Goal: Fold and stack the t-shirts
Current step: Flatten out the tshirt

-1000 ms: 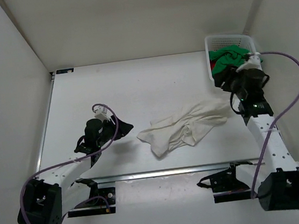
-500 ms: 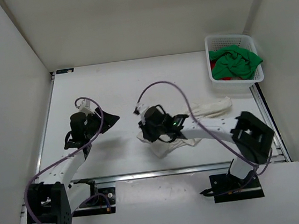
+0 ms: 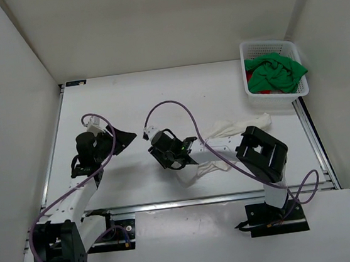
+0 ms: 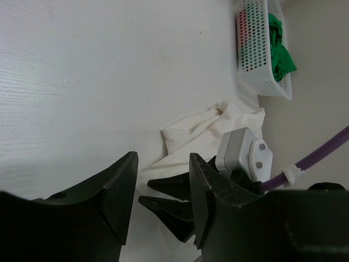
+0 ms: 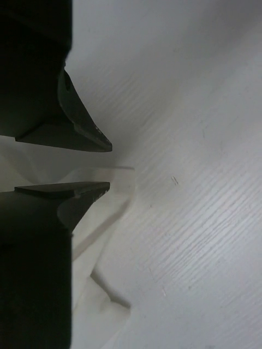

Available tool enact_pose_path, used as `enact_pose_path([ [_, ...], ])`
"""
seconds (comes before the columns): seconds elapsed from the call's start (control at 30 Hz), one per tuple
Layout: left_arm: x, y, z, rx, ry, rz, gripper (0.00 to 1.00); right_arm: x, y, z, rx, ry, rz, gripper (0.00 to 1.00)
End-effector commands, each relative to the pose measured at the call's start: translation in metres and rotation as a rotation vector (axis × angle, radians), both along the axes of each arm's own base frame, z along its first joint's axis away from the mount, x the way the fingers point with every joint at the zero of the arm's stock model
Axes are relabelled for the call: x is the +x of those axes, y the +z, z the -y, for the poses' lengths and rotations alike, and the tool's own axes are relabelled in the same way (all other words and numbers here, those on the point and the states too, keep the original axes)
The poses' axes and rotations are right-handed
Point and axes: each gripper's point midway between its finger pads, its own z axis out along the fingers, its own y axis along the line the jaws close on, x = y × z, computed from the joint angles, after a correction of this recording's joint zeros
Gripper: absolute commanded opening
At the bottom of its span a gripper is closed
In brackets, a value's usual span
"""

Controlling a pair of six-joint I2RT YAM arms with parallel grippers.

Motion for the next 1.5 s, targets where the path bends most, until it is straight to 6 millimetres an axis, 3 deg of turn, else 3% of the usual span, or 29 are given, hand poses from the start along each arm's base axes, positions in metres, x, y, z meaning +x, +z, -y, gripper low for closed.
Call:
enact_pose_path([
  [0.0, 0.003, 0.013, 0.003, -0.003, -0.015, 0.047, 0.53, 0.028, 0.013, 0.000, 0.009, -0.058, 0.079, 0.30],
  [0.17, 0.002, 0.011, 0.001, -0.003, -0.007, 0.040, 0.53, 0.028, -0.008, 0.002, -0.018, -0.065, 0.031, 0.33],
  [0.4, 0.004, 0.008, -0.005, -0.004, 0.009, 0.037, 0.53, 0.015, -0.032, 0.002, -0.095, -0.043, 0.002, 0.37],
  [0.43, 0.005, 0.009, -0.004, -0.003, 0.008, 0.039, 0.52, 0.012, -0.038, 0.008, -0.120, -0.045, -0.001, 0.36],
  [0.5, 0.003, 0.008, -0.003, -0.009, 0.004, 0.036, 0.53, 0.010, -0.046, 0.015, -0.154, -0.061, 0.000, 0.20],
  [0.53, 0.004, 0.010, -0.004, -0.007, 0.008, 0.043, 0.53, 0.008, -0.056, 0.022, -0.185, -0.074, -0.003, 0.18],
  [0.63, 0.004, 0.008, -0.005, -0.003, 0.011, 0.037, 0.53, 0.010, -0.063, 0.030, -0.225, -0.095, -0.004, 0.03],
  [0.7, 0.003, 0.007, -0.005, 0.002, 0.008, 0.032, 0.53, 0.013, -0.057, 0.031, -0.194, -0.117, -0.008, 0.00],
  [0.8, 0.005, 0.009, -0.005, 0.003, 0.011, 0.037, 0.52, 0.027, -0.022, 0.032, -0.094, -0.139, 0.008, 0.00],
  [0.83, 0.005, 0.009, -0.004, 0.008, 0.009, 0.039, 0.53, 0.036, 0.003, 0.037, -0.041, -0.158, 0.026, 0.00],
  [0.87, 0.005, 0.007, -0.003, 0.017, 0.007, 0.039, 0.52, 0.042, 0.037, 0.039, 0.032, -0.167, 0.063, 0.00],
  [0.9, 0.005, 0.007, 0.000, 0.025, -0.007, 0.039, 0.53, 0.061, 0.080, 0.055, 0.120, -0.216, 0.115, 0.00],
  [0.93, 0.005, 0.006, 0.001, 0.025, 0.000, 0.035, 0.52, 0.067, 0.104, 0.060, 0.168, -0.229, 0.146, 0.00],
  [0.97, 0.003, 0.006, 0.009, 0.031, -0.020, 0.036, 0.52, 0.069, 0.149, 0.071, 0.260, -0.243, 0.199, 0.00],
  [1.0, 0.002, 0.005, 0.020, 0.045, -0.041, 0.037, 0.53, 0.077, 0.165, 0.089, 0.301, -0.275, 0.211, 0.01],
  [1.03, 0.000, 0.003, 0.030, 0.063, -0.056, 0.037, 0.53, 0.076, 0.223, 0.116, 0.419, -0.307, 0.284, 0.00],
  [1.07, -0.002, -0.002, 0.042, 0.078, -0.073, 0.029, 0.52, 0.083, 0.234, 0.143, 0.438, -0.370, 0.302, 0.01],
  [1.1, -0.003, 0.001, 0.049, 0.088, -0.090, 0.040, 0.53, 0.073, 0.262, 0.157, 0.501, -0.370, 0.339, 0.00],
  [1.13, -0.007, -0.006, 0.062, 0.104, -0.120, 0.027, 0.54, 0.077, 0.267, 0.182, 0.516, -0.420, 0.348, 0.00],
  [1.2, -0.008, -0.010, 0.077, 0.118, -0.145, 0.016, 0.55, 0.060, 0.295, 0.229, 0.574, -0.488, 0.418, 0.00],
  [1.27, -0.012, -0.022, 0.096, 0.135, -0.191, -0.006, 0.56, 0.048, 0.304, 0.276, 0.582, -0.570, 0.461, 0.00],
  [1.3, -0.012, -0.026, 0.099, 0.140, -0.196, -0.018, 0.56, 0.036, 0.312, 0.288, 0.593, -0.577, 0.489, 0.00],
  [1.37, -0.015, -0.039, 0.111, 0.160, -0.224, -0.044, 0.57, 0.027, 0.306, 0.321, 0.555, -0.656, 0.510, 0.00],
  [1.4, -0.013, -0.041, 0.115, 0.163, -0.229, -0.048, 0.57, 0.018, 0.311, 0.326, 0.560, -0.654, 0.535, 0.00],
  [1.47, -0.017, -0.053, 0.131, 0.178, -0.267, -0.071, 0.58, 0.011, 0.296, 0.340, 0.512, -0.700, 0.530, 0.00],
])
